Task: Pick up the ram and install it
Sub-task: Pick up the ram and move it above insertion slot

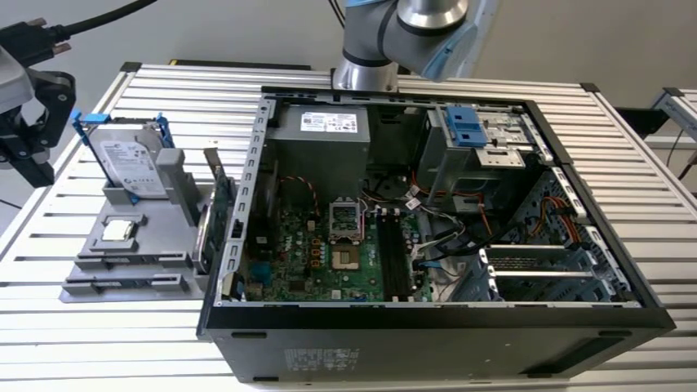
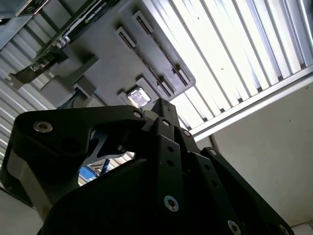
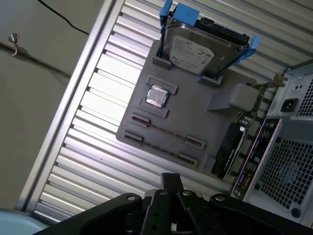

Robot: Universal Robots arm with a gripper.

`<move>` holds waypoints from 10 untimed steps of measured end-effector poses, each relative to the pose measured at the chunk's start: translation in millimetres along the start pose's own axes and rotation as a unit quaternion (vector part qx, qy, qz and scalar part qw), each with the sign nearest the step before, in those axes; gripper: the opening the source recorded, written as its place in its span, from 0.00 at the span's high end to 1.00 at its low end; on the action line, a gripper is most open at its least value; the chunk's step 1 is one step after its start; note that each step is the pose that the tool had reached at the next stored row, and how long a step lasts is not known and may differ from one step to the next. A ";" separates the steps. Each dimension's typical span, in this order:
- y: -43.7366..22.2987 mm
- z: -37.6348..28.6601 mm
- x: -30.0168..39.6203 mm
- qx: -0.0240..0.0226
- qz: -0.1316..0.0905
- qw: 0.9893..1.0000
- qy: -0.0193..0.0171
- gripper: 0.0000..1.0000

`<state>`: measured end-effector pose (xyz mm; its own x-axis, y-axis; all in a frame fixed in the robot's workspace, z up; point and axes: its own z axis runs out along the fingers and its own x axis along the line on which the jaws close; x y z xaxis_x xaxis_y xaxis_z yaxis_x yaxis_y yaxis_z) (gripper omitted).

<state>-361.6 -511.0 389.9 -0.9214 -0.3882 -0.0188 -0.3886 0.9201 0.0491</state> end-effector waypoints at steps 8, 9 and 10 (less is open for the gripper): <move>0.3 0.1 0.6 0.000 -0.017 1.000 0.001 1.00; 0.4 0.0 0.8 0.000 -0.019 1.000 0.001 1.00; 0.5 0.0 1.0 0.000 -0.020 1.000 0.001 1.00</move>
<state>-362.7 -510.9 389.9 -0.9050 -0.4250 -0.0189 -0.4254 0.9037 0.0491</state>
